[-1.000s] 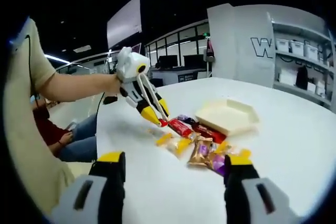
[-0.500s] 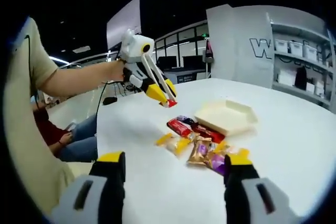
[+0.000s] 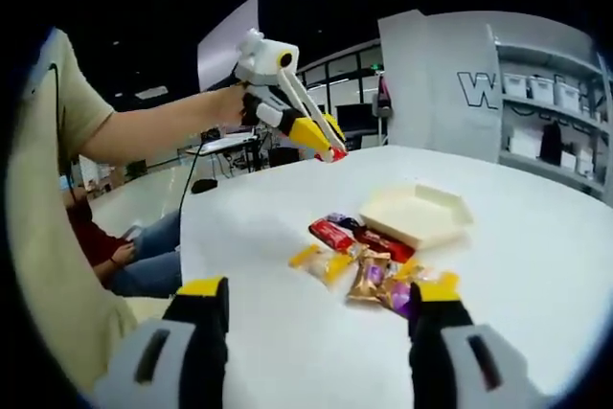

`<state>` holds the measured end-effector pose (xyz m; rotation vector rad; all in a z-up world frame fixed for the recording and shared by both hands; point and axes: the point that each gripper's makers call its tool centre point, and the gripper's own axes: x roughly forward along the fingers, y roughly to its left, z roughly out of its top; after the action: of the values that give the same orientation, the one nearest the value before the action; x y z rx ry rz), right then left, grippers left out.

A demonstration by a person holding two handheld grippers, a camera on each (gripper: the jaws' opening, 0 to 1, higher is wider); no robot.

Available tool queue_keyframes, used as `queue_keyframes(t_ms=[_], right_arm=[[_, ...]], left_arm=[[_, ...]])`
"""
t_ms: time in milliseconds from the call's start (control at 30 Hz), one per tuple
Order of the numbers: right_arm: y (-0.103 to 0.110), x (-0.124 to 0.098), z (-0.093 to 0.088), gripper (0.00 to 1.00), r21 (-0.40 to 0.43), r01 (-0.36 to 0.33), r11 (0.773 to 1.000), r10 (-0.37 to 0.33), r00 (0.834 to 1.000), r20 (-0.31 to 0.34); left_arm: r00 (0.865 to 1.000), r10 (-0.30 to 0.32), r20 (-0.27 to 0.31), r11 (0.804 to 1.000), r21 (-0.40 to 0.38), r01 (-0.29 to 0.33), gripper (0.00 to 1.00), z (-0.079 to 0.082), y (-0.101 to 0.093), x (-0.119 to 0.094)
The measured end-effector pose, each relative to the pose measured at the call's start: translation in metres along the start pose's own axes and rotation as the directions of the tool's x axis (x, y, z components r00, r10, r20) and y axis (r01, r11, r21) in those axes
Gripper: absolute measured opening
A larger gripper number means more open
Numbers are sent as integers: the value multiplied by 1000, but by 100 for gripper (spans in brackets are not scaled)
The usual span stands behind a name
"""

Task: Place the target food into the container with the food tongs after gripping and lifting it, then release it inside without dropping or visibly crushing the food.

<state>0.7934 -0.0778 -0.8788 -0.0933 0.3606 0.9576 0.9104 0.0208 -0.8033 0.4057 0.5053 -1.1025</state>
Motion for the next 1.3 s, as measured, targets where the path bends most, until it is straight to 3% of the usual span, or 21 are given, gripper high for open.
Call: queue_keyframes(t_ms=[633, 1100, 1300], right_arm=[[-1, -5, 1, 75, -8, 3, 1000, -3, 1000, 9], [-4, -6, 5, 75, -27, 14, 1000, -14, 1000, 13], [-5, -7, 4, 74, -31, 13, 999, -13, 1000, 11]], left_arm=[[1000, 28, 4, 999, 39, -28, 19, 45, 51, 22], [999, 40, 2, 999, 25, -40, 19, 53, 80, 45], [999, 48, -17, 999, 6, -48, 19, 50, 91, 62]])
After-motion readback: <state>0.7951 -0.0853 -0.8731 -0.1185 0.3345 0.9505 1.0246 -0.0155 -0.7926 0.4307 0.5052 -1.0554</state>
